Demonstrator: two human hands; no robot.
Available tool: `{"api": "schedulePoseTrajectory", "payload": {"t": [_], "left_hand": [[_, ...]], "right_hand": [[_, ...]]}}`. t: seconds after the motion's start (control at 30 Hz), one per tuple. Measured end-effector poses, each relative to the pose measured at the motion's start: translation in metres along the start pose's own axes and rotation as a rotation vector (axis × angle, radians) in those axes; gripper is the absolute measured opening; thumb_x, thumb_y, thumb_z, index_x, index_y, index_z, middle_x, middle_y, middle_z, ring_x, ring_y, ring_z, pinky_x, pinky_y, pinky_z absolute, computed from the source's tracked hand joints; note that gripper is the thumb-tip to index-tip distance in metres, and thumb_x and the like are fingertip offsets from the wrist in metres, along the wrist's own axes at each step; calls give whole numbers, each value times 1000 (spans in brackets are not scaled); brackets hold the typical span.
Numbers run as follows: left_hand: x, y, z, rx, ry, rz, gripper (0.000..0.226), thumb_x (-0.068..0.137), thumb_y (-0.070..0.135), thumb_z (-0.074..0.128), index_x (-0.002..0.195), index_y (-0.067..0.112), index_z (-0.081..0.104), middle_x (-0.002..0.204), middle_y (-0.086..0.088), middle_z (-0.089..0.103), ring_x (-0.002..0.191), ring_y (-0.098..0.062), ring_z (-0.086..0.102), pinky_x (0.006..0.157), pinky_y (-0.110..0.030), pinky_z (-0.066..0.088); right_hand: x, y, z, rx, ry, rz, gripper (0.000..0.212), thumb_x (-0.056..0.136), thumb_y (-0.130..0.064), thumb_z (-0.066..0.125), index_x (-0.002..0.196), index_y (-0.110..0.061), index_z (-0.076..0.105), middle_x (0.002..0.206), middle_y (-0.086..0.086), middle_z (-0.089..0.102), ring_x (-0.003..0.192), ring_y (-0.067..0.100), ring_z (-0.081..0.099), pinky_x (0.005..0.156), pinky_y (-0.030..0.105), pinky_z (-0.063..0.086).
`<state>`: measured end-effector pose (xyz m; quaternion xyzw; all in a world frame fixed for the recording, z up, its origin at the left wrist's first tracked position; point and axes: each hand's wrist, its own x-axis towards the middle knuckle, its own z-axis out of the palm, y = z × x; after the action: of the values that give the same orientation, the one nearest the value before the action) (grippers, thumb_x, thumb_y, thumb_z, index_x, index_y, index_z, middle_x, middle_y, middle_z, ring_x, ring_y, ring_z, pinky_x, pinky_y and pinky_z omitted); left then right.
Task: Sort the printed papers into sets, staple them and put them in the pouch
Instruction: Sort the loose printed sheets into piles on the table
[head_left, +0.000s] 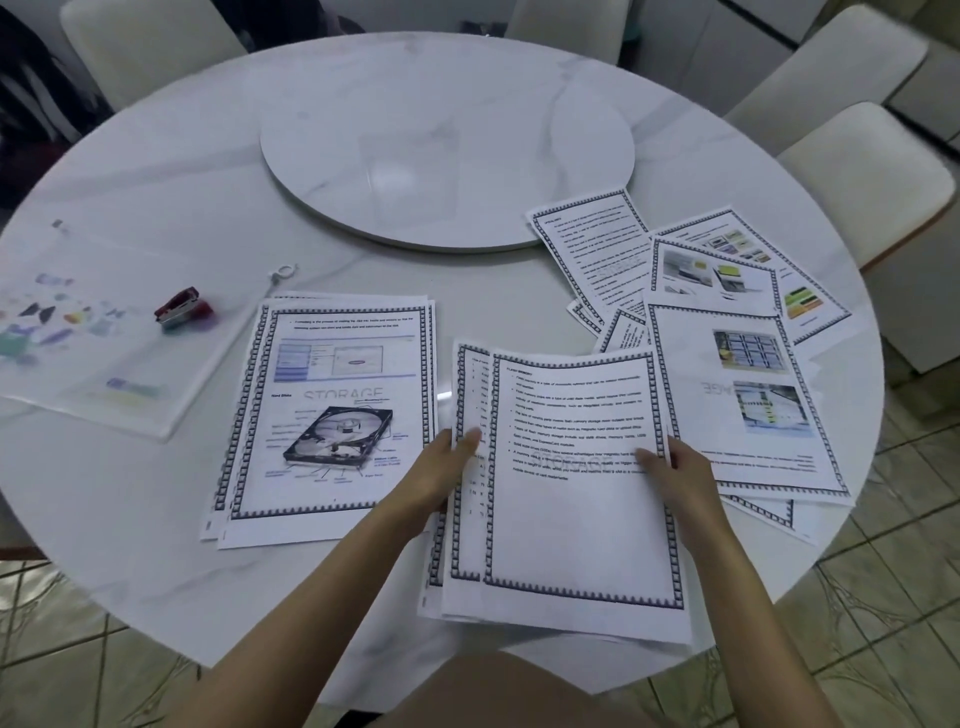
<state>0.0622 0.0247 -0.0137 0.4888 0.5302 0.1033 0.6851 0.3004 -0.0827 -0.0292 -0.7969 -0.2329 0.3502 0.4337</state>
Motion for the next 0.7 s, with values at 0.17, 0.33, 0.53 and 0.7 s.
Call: {"api": "schedulePoseTrajectory", "payload": {"t": [0.17,0.33,0.53,0.7], "left_hand": [[-3,-2,10,36,19,158,40,99,16,39,138,21,39,136,4,51,123,-16,49,107,-36,37],[-9,7,2,-121,-43,286,29,99,15,39,121,31,49,120,12,61,111,-5,58,95,-24,46],[-13,16,-10,-232,-105,206,20,97,21,44,111,24,58,102,7,70,92,-12,68,75,-26,55],[-10,13,-15,-186,-20,139,21,97,17,45,103,10,63,95,-6,68,83,-18,62,73,-30,55]], "right_hand": [[-7,-13,10,122,-80,-36,15,90,-10,57,104,-12,64,100,5,69,92,22,65,84,38,52],[-3,-12,5,110,-9,-7,41,84,-29,67,120,-15,56,118,1,62,108,21,59,98,42,47],[-7,-11,-4,323,-140,49,50,75,-38,72,117,-11,61,109,3,69,97,17,67,85,34,55],[-7,-8,-7,300,-18,19,26,88,-14,60,114,-8,62,103,3,69,94,19,66,83,33,55]]}}
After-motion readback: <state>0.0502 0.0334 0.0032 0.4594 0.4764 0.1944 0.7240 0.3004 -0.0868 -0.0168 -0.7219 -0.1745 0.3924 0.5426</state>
